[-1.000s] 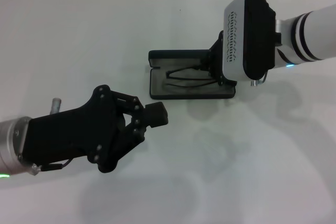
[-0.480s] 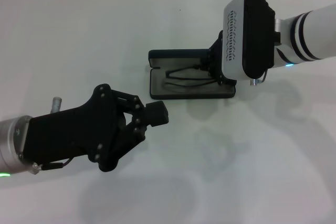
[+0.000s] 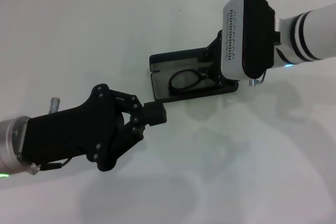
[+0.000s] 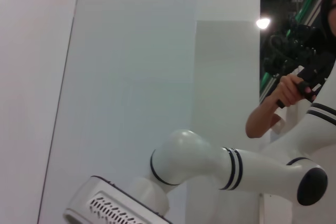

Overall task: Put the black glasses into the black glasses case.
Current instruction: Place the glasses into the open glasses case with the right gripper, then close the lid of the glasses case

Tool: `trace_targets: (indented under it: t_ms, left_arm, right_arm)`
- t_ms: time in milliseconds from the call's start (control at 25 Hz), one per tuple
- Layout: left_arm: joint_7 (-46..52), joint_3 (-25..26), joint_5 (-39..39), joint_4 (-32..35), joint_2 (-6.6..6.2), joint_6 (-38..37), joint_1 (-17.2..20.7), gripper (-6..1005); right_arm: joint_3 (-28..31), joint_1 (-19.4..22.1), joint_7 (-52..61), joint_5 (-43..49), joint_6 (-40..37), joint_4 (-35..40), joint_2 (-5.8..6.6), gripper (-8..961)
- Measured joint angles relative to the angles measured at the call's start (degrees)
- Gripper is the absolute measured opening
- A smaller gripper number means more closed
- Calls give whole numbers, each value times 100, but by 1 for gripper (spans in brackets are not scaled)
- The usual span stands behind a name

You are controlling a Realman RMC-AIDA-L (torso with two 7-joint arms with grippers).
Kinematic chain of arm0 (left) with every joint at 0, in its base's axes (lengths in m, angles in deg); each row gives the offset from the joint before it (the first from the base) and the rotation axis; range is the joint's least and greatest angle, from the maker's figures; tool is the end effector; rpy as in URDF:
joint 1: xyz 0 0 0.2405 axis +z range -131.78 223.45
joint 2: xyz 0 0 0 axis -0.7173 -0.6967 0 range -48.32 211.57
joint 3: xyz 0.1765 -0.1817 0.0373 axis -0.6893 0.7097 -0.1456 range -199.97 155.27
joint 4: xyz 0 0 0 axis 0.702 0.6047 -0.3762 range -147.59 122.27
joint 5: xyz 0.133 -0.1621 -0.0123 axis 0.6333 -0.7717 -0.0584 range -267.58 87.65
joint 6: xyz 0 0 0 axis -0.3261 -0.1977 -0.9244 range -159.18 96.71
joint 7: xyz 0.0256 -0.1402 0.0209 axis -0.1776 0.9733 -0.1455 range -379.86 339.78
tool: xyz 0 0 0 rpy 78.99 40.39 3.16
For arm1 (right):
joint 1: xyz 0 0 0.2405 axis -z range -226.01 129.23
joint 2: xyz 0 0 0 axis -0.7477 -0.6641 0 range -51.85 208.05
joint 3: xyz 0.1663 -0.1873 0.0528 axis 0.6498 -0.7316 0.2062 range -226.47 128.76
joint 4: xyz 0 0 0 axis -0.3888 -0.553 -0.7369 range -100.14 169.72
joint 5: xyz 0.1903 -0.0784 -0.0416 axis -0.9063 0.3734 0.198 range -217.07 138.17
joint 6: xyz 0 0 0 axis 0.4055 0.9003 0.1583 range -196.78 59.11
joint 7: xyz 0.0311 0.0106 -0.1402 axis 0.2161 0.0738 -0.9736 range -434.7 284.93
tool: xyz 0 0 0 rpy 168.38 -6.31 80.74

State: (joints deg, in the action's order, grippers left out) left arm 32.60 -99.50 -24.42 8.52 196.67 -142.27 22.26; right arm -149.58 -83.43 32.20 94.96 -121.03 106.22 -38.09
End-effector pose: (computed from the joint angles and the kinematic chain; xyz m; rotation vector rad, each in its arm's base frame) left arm -0.2282 0.2454 -0.0079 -2.6908 -0.1463 -1.5485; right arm 0.1306 0.3820 -0.0623 -2.6570 -0.3682 -0.2754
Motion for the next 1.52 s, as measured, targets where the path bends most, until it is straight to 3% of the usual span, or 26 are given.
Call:
trace_targets:
  t_ms: [440,720,880,1120,1280,1520]
  left_arm:
    - [0,16,-8,0,-1,-11,11,36]
    - [0,21,-15,0,-20,-15,11,36]
    - [2,72,14,0,-22,-10,23,36]
    - [0,79,26,0,-5,-6,26,37]
    - [-23,77,29,1,5,25,-43,37]
    - [-20,77,30,1,16,82,-126,37]
  right_arm:
    - [44,657,282,-376,-246,878,3,157]
    - [620,1189,559,-912,-944,1459,11,149]
    - [1330,1401,967,-933,-1741,1668,9,145]
    - [3030,1489,1055,-1027,-3030,1707,22,138]
    - [3866,1432,884,-1123,-3274,1404,57,32]
    - [4215,873,798,-942,-3263,464,86,1]
